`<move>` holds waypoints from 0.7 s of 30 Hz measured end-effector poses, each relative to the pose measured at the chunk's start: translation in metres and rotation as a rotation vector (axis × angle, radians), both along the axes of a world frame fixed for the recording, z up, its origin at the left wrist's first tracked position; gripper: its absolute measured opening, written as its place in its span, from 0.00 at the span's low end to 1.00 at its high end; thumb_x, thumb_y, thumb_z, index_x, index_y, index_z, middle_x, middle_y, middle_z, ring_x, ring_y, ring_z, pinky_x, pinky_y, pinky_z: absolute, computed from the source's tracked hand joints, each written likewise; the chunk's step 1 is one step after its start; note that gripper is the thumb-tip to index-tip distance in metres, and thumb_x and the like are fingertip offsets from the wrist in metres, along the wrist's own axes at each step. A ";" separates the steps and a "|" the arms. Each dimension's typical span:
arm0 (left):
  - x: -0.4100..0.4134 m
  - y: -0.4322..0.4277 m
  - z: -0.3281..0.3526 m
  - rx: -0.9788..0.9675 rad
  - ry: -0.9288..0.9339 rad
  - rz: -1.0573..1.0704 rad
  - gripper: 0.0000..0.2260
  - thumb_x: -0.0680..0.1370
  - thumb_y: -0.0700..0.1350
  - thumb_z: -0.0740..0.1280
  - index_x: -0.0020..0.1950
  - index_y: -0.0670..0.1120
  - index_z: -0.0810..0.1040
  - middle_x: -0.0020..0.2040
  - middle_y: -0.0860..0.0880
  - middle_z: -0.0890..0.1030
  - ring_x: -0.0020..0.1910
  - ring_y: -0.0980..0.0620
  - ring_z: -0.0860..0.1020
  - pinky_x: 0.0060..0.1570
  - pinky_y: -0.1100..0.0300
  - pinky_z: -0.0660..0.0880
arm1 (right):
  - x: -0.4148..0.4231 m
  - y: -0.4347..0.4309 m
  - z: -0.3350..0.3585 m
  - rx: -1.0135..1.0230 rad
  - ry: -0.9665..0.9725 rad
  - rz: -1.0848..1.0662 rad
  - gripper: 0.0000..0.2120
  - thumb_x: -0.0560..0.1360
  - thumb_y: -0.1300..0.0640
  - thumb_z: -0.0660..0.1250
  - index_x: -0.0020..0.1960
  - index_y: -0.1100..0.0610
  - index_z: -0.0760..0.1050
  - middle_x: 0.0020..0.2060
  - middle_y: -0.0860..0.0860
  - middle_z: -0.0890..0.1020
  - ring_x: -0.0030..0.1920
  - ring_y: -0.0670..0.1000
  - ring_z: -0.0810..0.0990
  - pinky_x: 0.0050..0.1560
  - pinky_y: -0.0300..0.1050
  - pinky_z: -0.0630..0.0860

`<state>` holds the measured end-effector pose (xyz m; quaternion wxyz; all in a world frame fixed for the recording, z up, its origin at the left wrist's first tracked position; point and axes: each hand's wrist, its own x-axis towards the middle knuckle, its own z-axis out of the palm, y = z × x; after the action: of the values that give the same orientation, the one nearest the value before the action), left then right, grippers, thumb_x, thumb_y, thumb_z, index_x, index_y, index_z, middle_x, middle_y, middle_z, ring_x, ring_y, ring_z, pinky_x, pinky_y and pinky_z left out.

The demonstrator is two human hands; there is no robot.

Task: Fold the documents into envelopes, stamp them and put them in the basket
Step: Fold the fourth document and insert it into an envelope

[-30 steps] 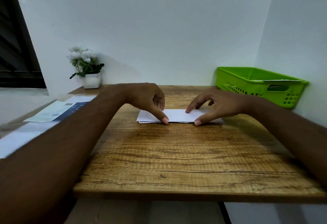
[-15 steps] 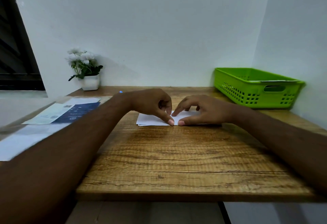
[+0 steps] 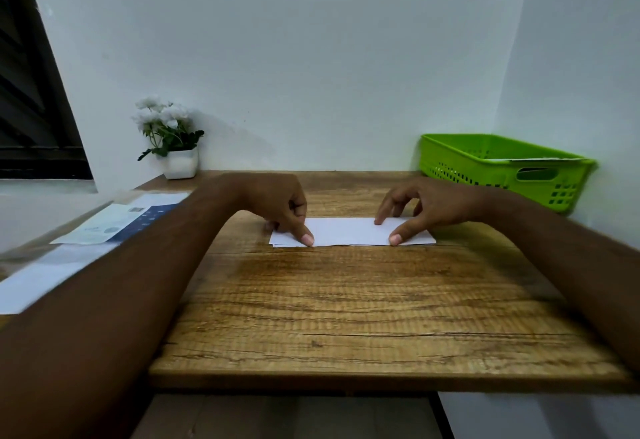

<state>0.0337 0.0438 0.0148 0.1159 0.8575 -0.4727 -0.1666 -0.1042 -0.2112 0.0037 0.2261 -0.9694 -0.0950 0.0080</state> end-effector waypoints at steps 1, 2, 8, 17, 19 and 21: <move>0.003 0.005 0.002 0.028 0.007 0.019 0.19 0.61 0.59 0.77 0.37 0.45 0.80 0.33 0.49 0.80 0.34 0.50 0.76 0.31 0.69 0.70 | -0.001 -0.005 0.001 0.010 0.008 -0.016 0.20 0.59 0.40 0.77 0.49 0.42 0.83 0.51 0.42 0.82 0.51 0.37 0.78 0.49 0.33 0.71; 0.006 0.010 0.003 0.054 0.014 0.036 0.21 0.59 0.61 0.76 0.38 0.44 0.80 0.33 0.48 0.81 0.35 0.49 0.76 0.32 0.67 0.72 | -0.003 -0.010 0.001 0.023 0.013 -0.029 0.19 0.59 0.42 0.77 0.49 0.43 0.83 0.49 0.43 0.83 0.50 0.38 0.79 0.49 0.34 0.72; 0.021 0.034 0.008 0.134 0.052 0.111 0.37 0.50 0.68 0.77 0.42 0.38 0.81 0.30 0.49 0.80 0.28 0.53 0.76 0.34 0.61 0.73 | -0.006 -0.035 -0.001 0.058 -0.021 -0.079 0.07 0.68 0.54 0.78 0.45 0.49 0.83 0.45 0.53 0.85 0.48 0.53 0.81 0.53 0.49 0.76; 0.025 0.044 0.007 0.072 0.048 0.144 0.35 0.52 0.71 0.74 0.37 0.39 0.79 0.28 0.49 0.78 0.25 0.54 0.75 0.30 0.65 0.73 | 0.005 -0.027 -0.008 0.046 -0.288 -0.092 0.01 0.73 0.55 0.73 0.45 0.50 0.84 0.41 0.49 0.86 0.43 0.55 0.81 0.46 0.52 0.76; 0.022 0.040 0.005 -0.007 0.042 0.156 0.26 0.58 0.67 0.72 0.33 0.44 0.77 0.29 0.47 0.78 0.26 0.54 0.75 0.33 0.62 0.73 | 0.008 -0.018 -0.011 0.038 -0.338 -0.082 0.01 0.73 0.52 0.73 0.44 0.48 0.84 0.41 0.47 0.85 0.42 0.53 0.80 0.44 0.51 0.76; 0.018 0.032 0.001 -0.117 0.011 0.148 0.22 0.64 0.62 0.72 0.31 0.44 0.75 0.28 0.47 0.77 0.25 0.54 0.73 0.33 0.61 0.72 | 0.010 -0.007 -0.014 0.028 -0.372 -0.077 0.05 0.73 0.47 0.72 0.45 0.47 0.83 0.42 0.44 0.85 0.41 0.50 0.80 0.43 0.49 0.76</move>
<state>0.0518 0.0753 0.0157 0.1803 0.8811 -0.4162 -0.1342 -0.0943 -0.2179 -0.0104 0.2181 -0.9539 -0.0981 -0.1815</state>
